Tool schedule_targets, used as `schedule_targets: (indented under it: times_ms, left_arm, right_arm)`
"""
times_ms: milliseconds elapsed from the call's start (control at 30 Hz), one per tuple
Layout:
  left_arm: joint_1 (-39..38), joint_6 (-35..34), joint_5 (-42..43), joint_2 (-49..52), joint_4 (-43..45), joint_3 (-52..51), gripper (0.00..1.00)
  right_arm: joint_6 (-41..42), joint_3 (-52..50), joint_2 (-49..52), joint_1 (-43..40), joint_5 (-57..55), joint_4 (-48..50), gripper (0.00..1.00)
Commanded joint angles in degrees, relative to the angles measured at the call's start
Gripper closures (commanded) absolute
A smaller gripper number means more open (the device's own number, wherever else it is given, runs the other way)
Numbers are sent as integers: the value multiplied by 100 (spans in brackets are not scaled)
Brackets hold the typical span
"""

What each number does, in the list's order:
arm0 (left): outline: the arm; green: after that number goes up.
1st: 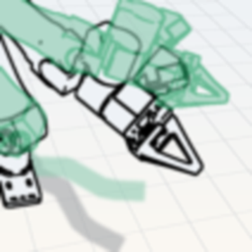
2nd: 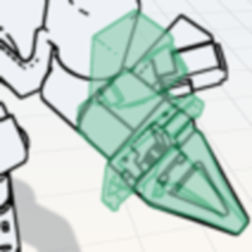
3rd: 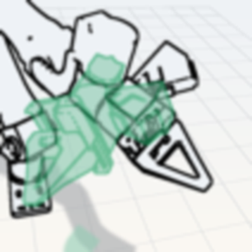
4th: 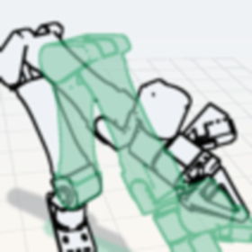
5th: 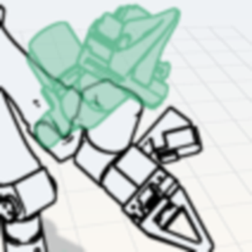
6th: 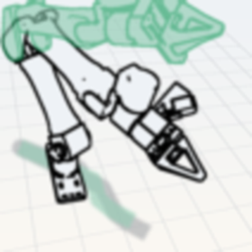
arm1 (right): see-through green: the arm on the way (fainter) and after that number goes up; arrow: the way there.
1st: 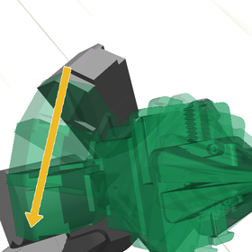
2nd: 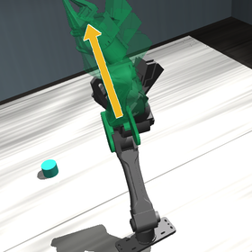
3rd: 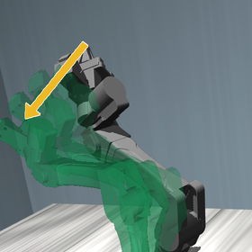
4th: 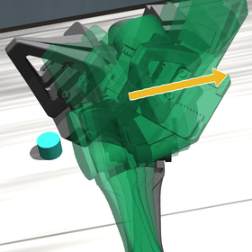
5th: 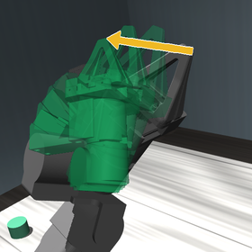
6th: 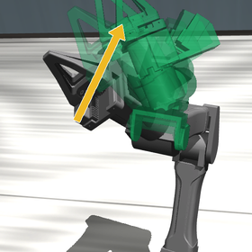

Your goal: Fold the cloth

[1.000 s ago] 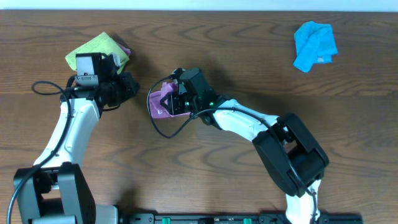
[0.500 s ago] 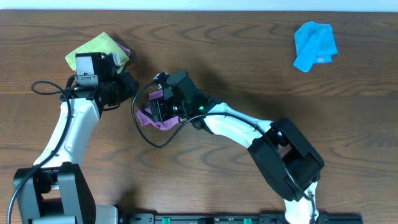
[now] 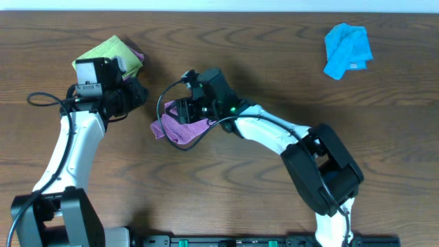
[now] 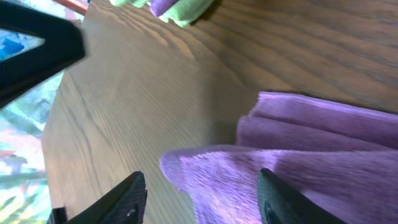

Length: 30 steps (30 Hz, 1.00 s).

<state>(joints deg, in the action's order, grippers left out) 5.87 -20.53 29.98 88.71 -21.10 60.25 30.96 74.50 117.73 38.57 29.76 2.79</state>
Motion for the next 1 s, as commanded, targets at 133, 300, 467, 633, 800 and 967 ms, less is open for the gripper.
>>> schedule_targets:
  times_ms: [133,300,467,633,800,967]
  left_arm:
    - [66,354,-31,-164,-245,175,94]
    - [118,603,-59,-164,-535,175,94]
    - [264,621,-33,-164,-629,175,94]
    - [372,654,7,-164,-741,175,94]
    - [391,748,2,-164,-787,175,95]
    - [398,815,-2,-164,-787,175,94]
  right_arm:
    - [-352,149,-76,-76,251,-693,39]
    - [-1274,382,-125,2,-203,-1596,37]
    - [-2199,999,-125,321,-1292,-2507,38]
    - [-2756,1484,-125,570,-1947,-3001,38]
    - [-2924,1504,-107,695,-2218,-3338,37]
    - [-3161,1506,-68,946,-2643,-3405,36]
